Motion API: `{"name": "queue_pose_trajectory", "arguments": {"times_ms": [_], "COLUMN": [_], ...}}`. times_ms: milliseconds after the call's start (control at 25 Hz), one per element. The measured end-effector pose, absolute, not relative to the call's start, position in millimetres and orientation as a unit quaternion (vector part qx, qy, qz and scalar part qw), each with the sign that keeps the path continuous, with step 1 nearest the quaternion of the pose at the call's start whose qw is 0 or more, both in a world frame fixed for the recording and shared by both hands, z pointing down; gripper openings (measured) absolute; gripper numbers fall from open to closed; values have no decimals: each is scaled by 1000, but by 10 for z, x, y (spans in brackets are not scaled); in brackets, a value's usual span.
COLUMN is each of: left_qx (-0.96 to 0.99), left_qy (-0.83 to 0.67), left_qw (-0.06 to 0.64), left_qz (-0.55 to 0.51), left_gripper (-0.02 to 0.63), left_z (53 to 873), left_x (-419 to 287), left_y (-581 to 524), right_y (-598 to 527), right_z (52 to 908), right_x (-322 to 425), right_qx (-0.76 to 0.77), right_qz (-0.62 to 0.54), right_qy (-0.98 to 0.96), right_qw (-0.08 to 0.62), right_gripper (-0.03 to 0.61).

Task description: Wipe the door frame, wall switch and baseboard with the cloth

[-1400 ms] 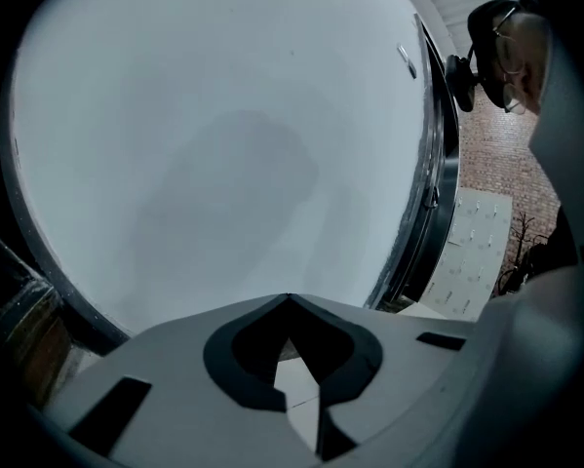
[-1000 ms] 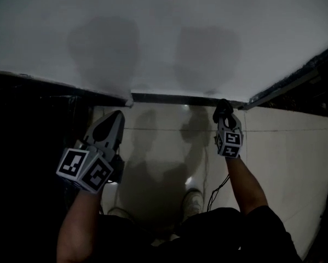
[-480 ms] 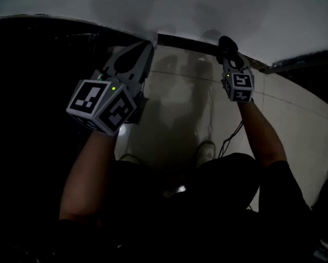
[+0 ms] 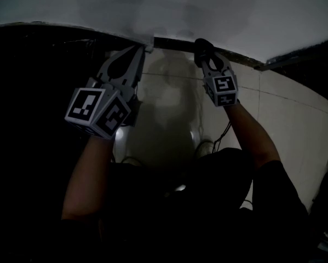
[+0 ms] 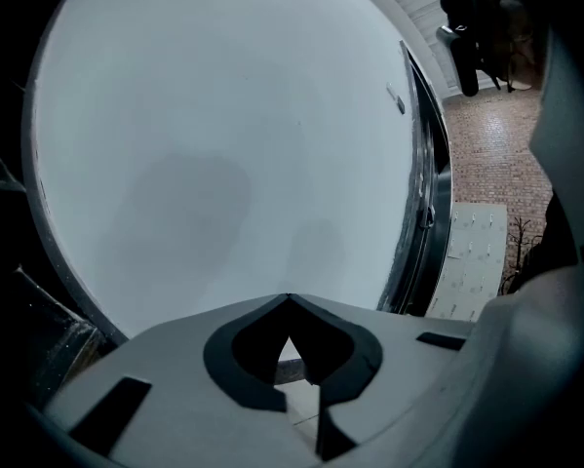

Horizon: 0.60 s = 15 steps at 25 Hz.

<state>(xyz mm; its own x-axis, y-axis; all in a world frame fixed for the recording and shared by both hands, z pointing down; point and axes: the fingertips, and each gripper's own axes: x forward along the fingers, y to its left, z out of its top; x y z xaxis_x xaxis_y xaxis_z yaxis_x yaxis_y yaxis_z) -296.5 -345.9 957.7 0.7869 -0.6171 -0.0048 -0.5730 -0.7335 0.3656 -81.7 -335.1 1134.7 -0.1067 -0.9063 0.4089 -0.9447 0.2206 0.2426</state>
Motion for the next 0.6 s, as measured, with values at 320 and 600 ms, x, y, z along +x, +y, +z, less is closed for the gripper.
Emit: {"name": "queue_pose_trajectory", "arguments": {"times_ms": [320, 600], "left_qx": [903, 903], "left_qy": [-403, -411], "left_qw": [151, 120], "left_qz": [-13, 44], "left_gripper": [-8, -8], "left_z": [9537, 7656], "left_x": [-3382, -3673], "left_y": [-3286, -2905], "right_y": [-3150, -2345], "right_z": [9989, 8207], "right_x": [-840, -408], "right_qx": [631, 652], "right_qz": [39, 101], "right_qy": [-752, -730], "right_qw": [185, 175], "right_gripper": [84, 83]}}
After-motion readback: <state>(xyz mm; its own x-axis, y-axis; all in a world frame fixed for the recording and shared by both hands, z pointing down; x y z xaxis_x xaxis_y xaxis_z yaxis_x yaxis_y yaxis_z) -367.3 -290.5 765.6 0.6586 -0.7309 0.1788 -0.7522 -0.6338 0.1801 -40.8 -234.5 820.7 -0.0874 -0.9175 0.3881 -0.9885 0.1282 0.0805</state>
